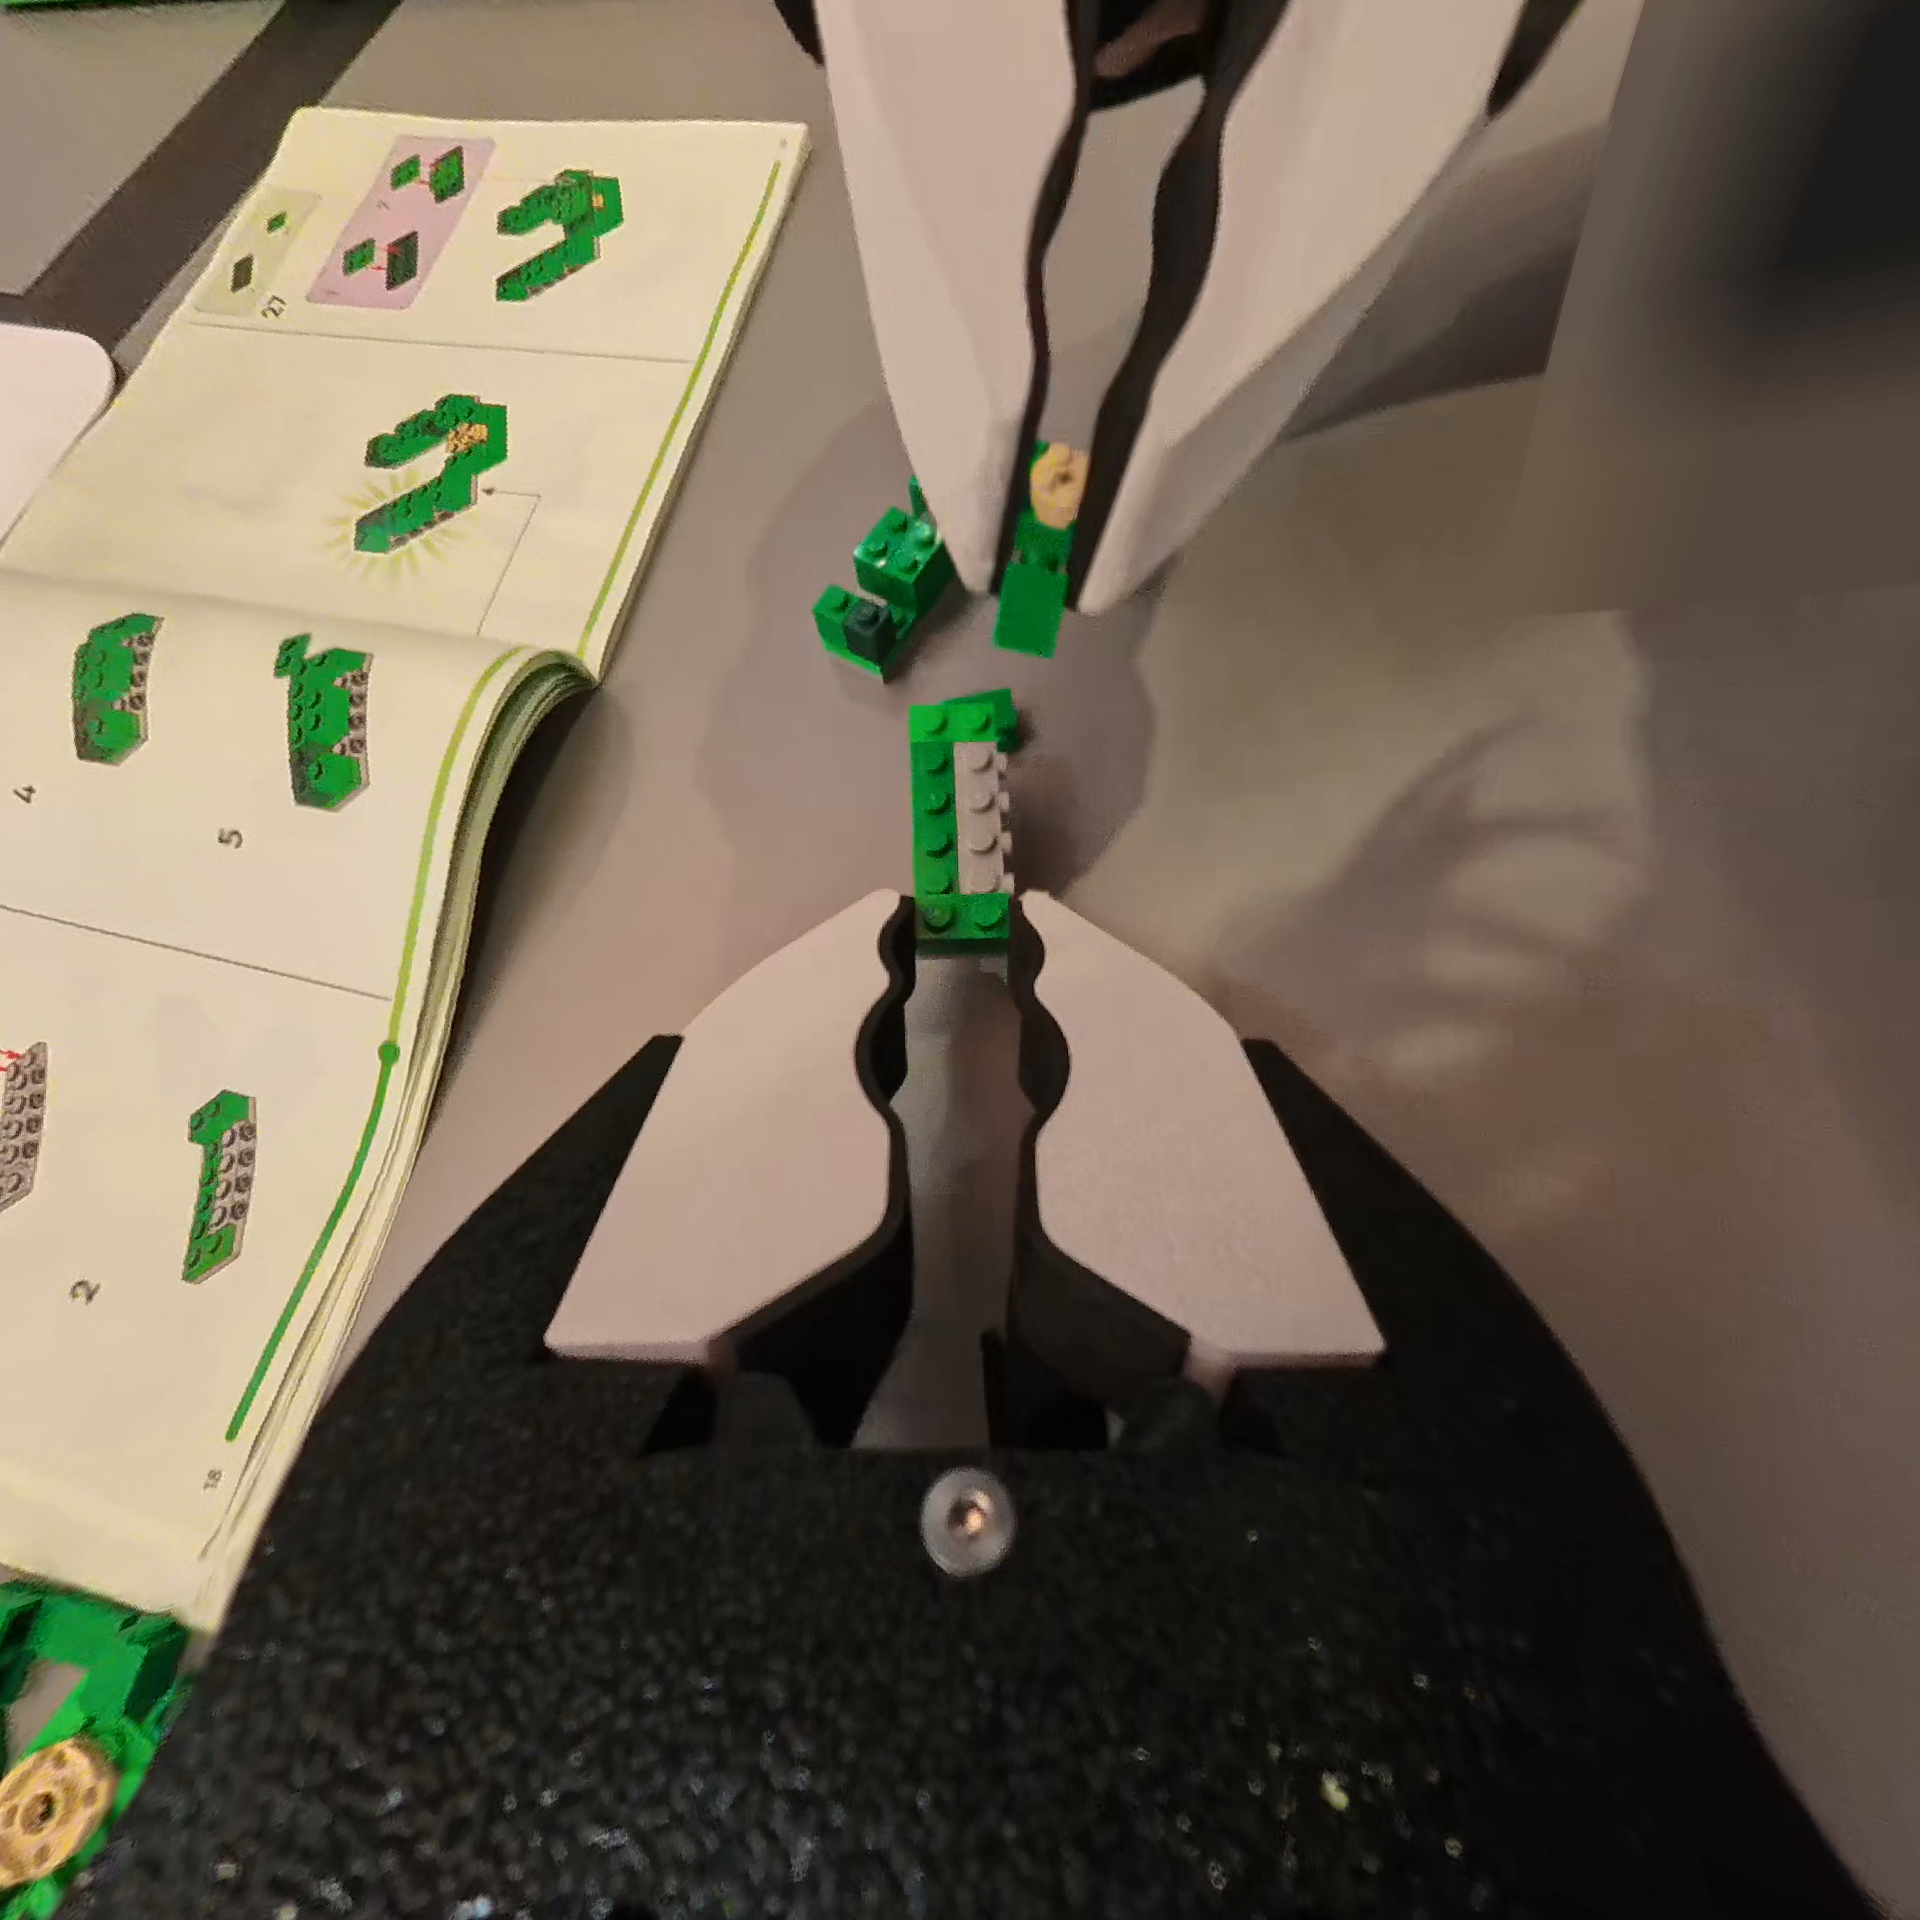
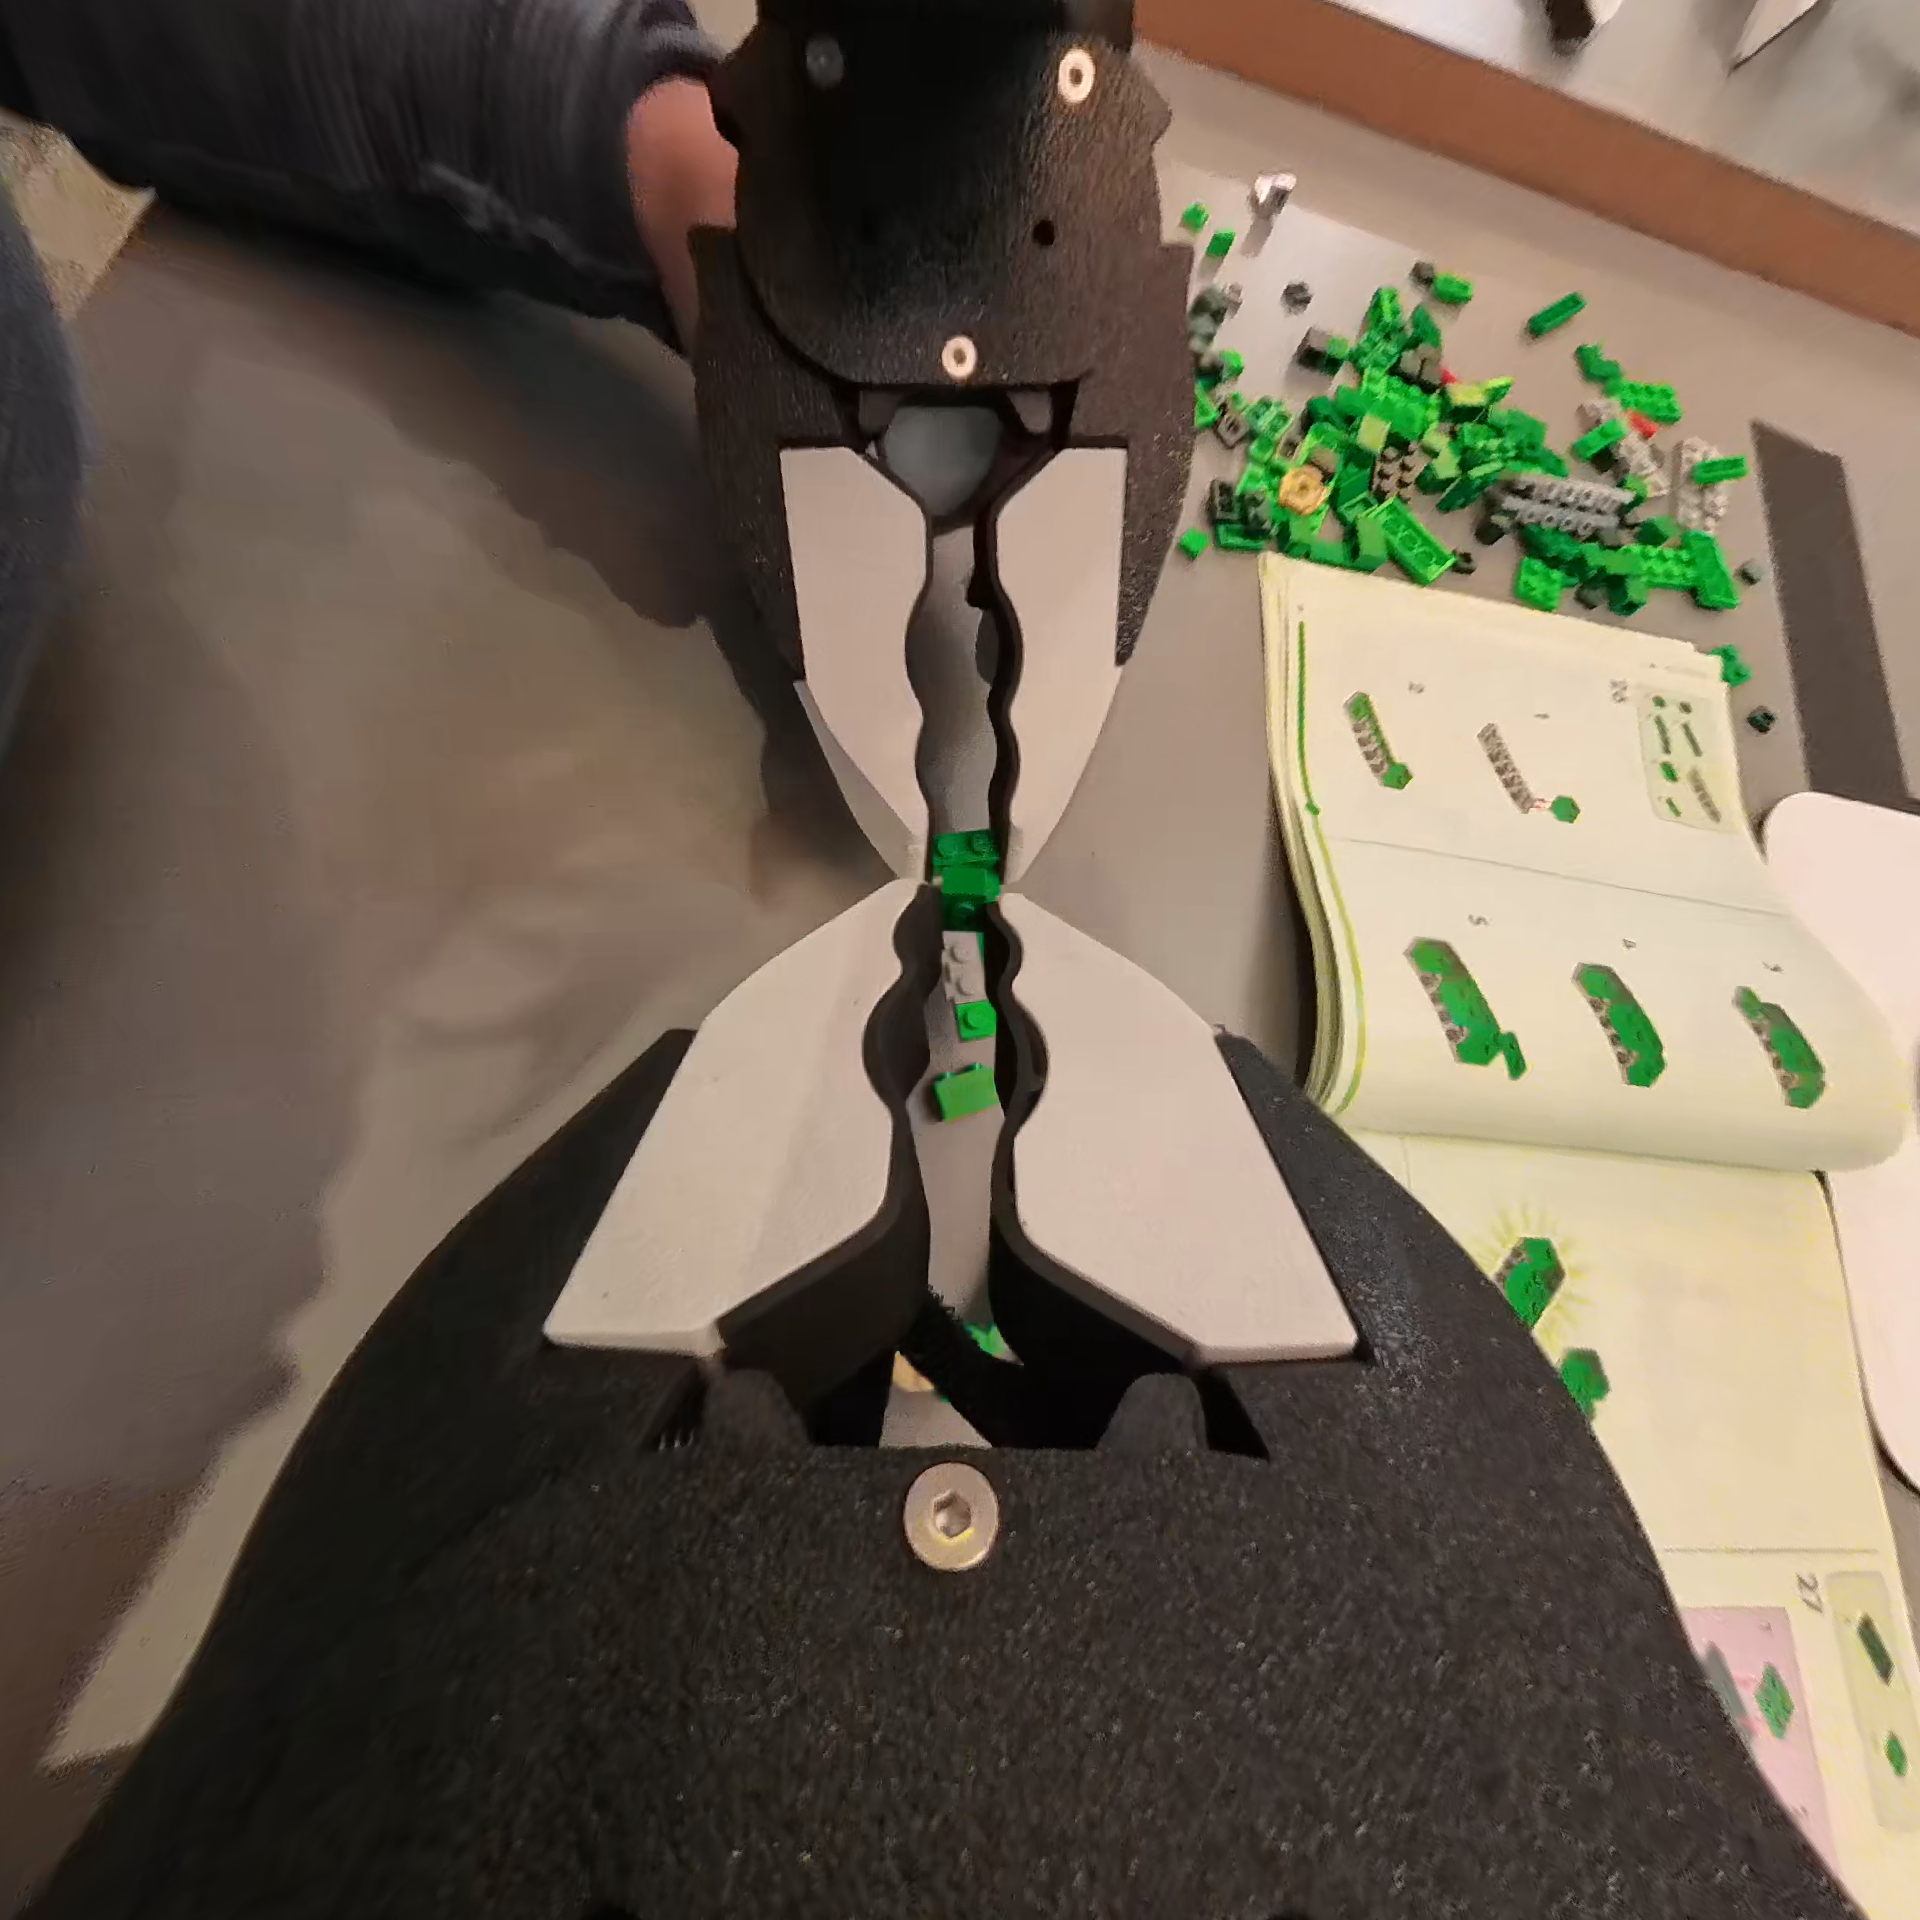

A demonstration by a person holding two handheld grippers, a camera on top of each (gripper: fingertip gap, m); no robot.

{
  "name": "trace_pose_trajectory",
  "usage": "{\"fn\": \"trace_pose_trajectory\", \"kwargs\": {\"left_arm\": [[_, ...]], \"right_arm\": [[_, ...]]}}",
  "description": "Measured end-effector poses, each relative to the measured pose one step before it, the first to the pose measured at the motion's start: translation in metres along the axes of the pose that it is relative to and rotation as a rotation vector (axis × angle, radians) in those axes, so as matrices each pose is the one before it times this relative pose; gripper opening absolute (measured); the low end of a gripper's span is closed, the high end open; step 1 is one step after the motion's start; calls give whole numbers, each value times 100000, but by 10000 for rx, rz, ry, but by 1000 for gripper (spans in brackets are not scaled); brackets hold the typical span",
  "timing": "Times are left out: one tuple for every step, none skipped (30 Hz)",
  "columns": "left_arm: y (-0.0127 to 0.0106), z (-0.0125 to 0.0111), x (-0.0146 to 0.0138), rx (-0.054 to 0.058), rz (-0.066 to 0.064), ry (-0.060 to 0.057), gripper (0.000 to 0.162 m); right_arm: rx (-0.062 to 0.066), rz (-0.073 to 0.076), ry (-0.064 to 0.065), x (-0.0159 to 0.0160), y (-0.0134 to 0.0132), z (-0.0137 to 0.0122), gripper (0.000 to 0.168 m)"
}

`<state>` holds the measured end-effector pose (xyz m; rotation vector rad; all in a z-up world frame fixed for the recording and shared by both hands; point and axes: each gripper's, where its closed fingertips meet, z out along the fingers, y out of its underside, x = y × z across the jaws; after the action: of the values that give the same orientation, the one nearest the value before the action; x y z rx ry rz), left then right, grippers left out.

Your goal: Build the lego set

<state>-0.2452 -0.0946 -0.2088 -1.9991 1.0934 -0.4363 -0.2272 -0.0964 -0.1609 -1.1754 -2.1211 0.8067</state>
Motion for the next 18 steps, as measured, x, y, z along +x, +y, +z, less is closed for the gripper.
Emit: {"fn": "trace_pose_trajectory", "kwargs": {"left_arm": [[-121,137,181,-6,-117,59,16],[-62,113,190,-26,-86,77,16],[-32,66,103,-19,-10,-7,16],[-64,29,46,22,72,-64,16],[-113,-10,52,55,96,-67,16],[-159,-33,-15,76,52,-93,16],[-193,-46,54,114,46,-47,16],[-184,-38,107,108,56,-5,16],[-90,-28,15,44,41,-60,16],[-1,16,22,-15,45,-42,16],[53,37,94,-39,42,27,16],[72,42,46,-43,2,6,16],[67,56,20,-42,-24,12,16],[18,41,76,-17,-7,47,16],[3,15,9,-5,-9,-7,16],[5,-7,-47,-16,-22,-45,16],[-28,-16,8,1,-3,-4,16],[-42,-22,2,25,9,-6,16]], "right_arm": [[-256,-3,-60,-172,207,46,7],[-248,-29,-26,-126,238,69,7],[-187,-56,5,-85,182,48,7],[-111,-31,-4,-56,112,31,7],[-86,15,-44,-80,79,8,7],[-38,8,-21,-57,12,-13,7],[-37,12,-33,-69,-1,-13,7],[-70,-3,-22,-68,35,-10,7],[-87,-47,38,-6,48,2,7],[-86,-68,69,37,52,18,7],[-73,-34,35,5,48,12,7],[-42,7,-31,-56,36,37,7],[-9,16,-17,-32,-15,44,7],[-37,14,-20,-40,24,61,7],[-74,-9,-15,-54,48,71,7],[-91,-21,8,-38,54,77,7],[-119,-39,-7,-67,81,97,7],[-100,-53,28,-26,49,84,7]]}}
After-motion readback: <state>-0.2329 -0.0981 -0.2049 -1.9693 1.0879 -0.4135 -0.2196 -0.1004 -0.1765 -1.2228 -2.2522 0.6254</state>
